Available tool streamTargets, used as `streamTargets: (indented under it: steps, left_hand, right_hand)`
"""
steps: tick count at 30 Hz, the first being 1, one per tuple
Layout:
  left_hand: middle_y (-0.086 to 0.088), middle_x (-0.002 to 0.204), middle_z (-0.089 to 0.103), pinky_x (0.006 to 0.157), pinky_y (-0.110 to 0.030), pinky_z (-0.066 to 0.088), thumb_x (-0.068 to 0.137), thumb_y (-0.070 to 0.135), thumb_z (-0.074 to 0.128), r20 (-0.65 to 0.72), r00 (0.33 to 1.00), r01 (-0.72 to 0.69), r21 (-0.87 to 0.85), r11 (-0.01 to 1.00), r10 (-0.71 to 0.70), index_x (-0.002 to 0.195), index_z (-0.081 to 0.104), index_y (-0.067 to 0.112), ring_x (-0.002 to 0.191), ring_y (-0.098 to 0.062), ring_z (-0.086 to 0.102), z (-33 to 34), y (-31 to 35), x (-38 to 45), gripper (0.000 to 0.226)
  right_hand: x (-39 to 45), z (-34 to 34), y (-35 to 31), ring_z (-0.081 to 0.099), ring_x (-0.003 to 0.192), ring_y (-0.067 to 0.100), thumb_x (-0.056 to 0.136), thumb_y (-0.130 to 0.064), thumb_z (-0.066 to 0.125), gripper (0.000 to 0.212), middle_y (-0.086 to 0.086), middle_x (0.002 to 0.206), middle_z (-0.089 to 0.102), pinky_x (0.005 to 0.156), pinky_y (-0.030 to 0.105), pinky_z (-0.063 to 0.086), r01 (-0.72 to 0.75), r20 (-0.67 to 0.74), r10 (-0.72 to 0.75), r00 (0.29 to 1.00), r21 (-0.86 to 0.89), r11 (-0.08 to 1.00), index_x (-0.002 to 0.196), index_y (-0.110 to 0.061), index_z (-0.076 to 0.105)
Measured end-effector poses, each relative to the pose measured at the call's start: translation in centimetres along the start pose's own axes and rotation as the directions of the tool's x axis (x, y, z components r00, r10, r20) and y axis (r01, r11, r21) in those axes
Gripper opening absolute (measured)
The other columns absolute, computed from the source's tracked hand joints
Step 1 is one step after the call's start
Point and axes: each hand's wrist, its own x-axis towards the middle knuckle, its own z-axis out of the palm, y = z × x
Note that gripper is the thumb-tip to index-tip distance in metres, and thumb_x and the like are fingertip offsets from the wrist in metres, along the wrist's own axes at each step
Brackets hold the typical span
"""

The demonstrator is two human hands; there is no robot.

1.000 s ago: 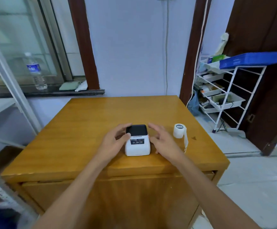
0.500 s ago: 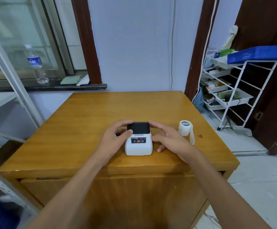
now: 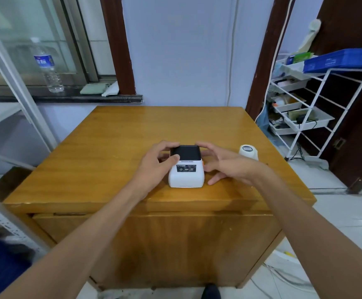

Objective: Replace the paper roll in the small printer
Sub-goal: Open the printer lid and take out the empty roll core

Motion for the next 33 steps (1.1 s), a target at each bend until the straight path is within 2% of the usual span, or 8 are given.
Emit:
streamTargets:
  steps: [4,8,11,14,20,28,33]
  left_hand:
    - [0.008,0.136,0.065,0.098,-0.030,0.056,0.100,0.024,0.068,0.010,1.000,-0.003,-0.003,1.000,0.003,0.125,0.070,0.038,0.120,-0.009,0.063,-0.1,-0.1,0.0,0.029]
    - [0.009,0.135,0.066,0.092,-0.023,0.054,0.100,0.022,0.067,0.012,1.000,-0.009,-0.021,1.000,0.009,0.126,0.070,0.034,0.120,-0.009,0.063,-0.2,0.1,-0.1,0.028]
    - [0.016,0.131,0.068,0.097,-0.028,0.055,0.100,0.022,0.066,0.021,1.000,0.001,-0.034,0.999,0.000,0.125,0.070,0.036,0.121,-0.008,0.063,-0.2,0.1,0.0,0.029]
    - [0.018,0.130,0.068,0.100,-0.031,0.055,0.101,0.020,0.063,0.025,1.000,0.015,-0.045,0.999,-0.014,0.125,0.070,0.038,0.124,-0.008,0.062,-0.2,0.0,0.0,0.031]
    - [0.017,0.134,0.068,0.104,-0.026,0.048,0.098,0.013,0.059,0.028,1.000,0.012,-0.049,0.999,-0.011,0.128,0.070,0.035,0.130,-0.005,0.057,-0.2,-0.1,0.1,0.040]
    - [0.017,0.133,0.069,0.086,-0.003,0.047,0.098,0.008,0.059,0.031,1.000,-0.001,-0.082,0.997,0.004,0.132,0.071,0.029,0.125,0.003,0.059,-0.3,0.1,0.0,0.042]
    - [0.016,0.134,0.068,0.085,-0.003,0.047,0.099,0.010,0.059,0.035,0.999,-0.003,-0.074,0.997,0.005,0.134,0.070,0.031,0.125,0.005,0.058,-0.3,0.2,-0.1,0.041]
  right_hand:
    - [0.3,-0.3,-1.1,0.058,0.132,0.021,0.103,0.001,0.057,0.085,-0.004,0.166,0.034,0.087,0.032,0.065,-0.044,0.093,0.054,0.994,-0.108,0.993,0.164,-0.043,0.017]
    - [0.4,-0.3,-2.5,0.058,0.130,0.022,0.104,0.001,0.056,0.090,-0.004,0.169,0.025,0.082,0.028,0.065,-0.086,0.135,0.117,0.984,-0.219,0.972,0.165,-0.045,0.008]
    - [0.4,-0.4,-2.8,0.056,0.134,0.024,0.105,0.000,0.055,0.093,-0.003,0.171,0.022,0.084,0.028,0.065,-0.097,0.147,0.135,0.980,-0.240,0.966,0.166,-0.045,0.002]
    - [0.4,-0.4,-2.8,0.054,0.135,0.025,0.104,0.001,0.057,0.095,-0.002,0.170,0.023,0.083,0.029,0.065,-0.099,0.151,0.137,0.979,-0.236,0.967,0.166,-0.046,0.003]
    - [0.5,-0.2,-2.7,0.054,0.133,0.026,0.103,0.001,0.059,0.093,-0.002,0.167,0.027,0.082,0.030,0.065,-0.090,0.133,0.126,0.983,-0.246,0.965,0.165,-0.046,0.008]
    - [0.8,-0.4,-2.1,0.064,0.122,0.024,0.102,0.002,0.060,0.091,0.000,0.156,0.037,0.078,0.029,0.065,-0.064,0.119,0.097,0.988,-0.257,0.964,0.165,-0.045,0.014]
    - [0.9,-0.4,-2.0,0.064,0.119,0.023,0.102,-0.002,0.063,0.090,0.002,0.155,0.038,0.074,0.027,0.064,-0.045,0.126,0.086,0.988,-0.301,0.953,0.164,-0.045,0.013]
